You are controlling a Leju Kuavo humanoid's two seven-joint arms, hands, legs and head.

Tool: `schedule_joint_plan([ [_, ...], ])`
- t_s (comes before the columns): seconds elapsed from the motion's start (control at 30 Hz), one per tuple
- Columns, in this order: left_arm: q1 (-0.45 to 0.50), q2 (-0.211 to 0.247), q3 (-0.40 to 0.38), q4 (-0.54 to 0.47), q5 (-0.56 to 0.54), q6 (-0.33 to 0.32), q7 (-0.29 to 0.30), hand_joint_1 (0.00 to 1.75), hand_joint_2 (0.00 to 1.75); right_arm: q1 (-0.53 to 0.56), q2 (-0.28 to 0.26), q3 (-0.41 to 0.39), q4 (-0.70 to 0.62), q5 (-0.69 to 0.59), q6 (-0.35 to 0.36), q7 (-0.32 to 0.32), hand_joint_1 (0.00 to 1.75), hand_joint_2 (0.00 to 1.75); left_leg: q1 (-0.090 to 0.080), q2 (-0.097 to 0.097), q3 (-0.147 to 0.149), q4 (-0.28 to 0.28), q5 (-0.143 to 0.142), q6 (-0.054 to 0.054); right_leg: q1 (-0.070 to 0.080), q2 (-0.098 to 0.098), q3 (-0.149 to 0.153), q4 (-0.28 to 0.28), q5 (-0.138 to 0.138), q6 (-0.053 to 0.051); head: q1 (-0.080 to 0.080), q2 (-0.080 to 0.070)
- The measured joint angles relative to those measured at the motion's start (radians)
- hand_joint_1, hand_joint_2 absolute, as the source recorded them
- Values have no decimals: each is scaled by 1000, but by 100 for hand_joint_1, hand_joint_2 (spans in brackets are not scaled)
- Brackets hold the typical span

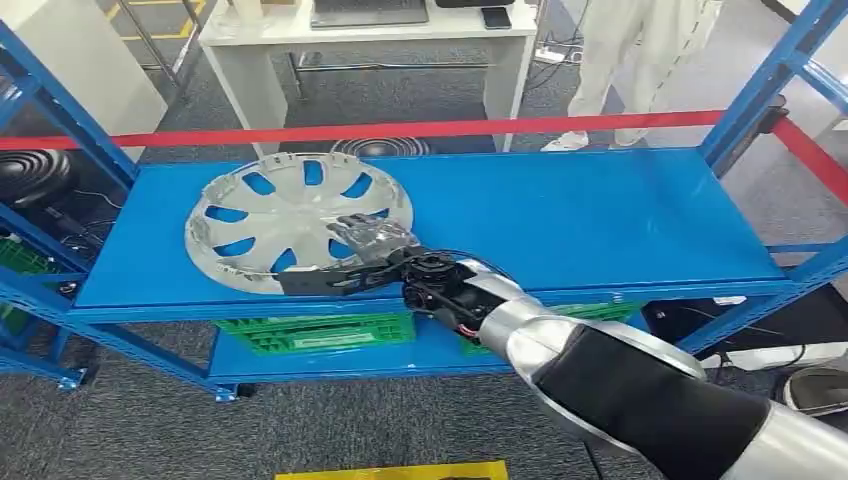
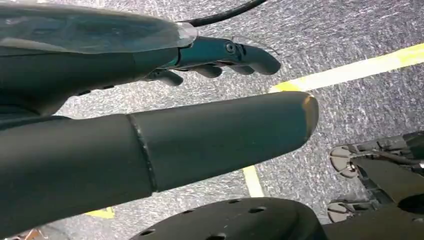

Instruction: Take the parts from the cabinet and place them on the table.

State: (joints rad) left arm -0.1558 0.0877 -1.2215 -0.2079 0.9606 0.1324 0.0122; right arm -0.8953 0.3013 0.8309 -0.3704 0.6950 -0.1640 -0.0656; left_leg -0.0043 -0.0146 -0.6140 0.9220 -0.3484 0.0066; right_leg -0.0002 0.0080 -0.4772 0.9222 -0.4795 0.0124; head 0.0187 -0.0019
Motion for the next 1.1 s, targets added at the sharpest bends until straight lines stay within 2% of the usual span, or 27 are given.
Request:
schedule_joint_plan([
  [0.4, -7, -5, -1, 0, -14, -10, 5, 0, 0, 5, -23, 0, 20, -19, -42, -106, 0, 175, 0, 2, 1, 0, 0, 0, 0, 2, 0, 0, 0, -1, 0, 0],
  [0.53, -7, -5, -1, 0, -14, -10, 2, 0, 0, 6, -26, 0, 22, -19, -51, -121, 0, 175, 0, 2, 2, 0, 0, 0, 0, 2, 0, 0, 0, -1, 0, 0],
  [0.73, -11, -6, -2, 0, -19, -12, 0, 0, 0, 15, -34, 0, 23, -10, -96, -175, 0, 175, 0, 2, 2, 0, 0, 0, 0, 2, 1, 0, 0, -1, 0, 0],
  [1.1, -13, -6, -2, 0, -17, -19, -2, 0, 0, 35, -39, 13, 24, 24, -87, -228, 0, 175, 0, 2, 2, 0, 0, 0, 0, 2, 1, 0, 0, -1, 0, 0],
])
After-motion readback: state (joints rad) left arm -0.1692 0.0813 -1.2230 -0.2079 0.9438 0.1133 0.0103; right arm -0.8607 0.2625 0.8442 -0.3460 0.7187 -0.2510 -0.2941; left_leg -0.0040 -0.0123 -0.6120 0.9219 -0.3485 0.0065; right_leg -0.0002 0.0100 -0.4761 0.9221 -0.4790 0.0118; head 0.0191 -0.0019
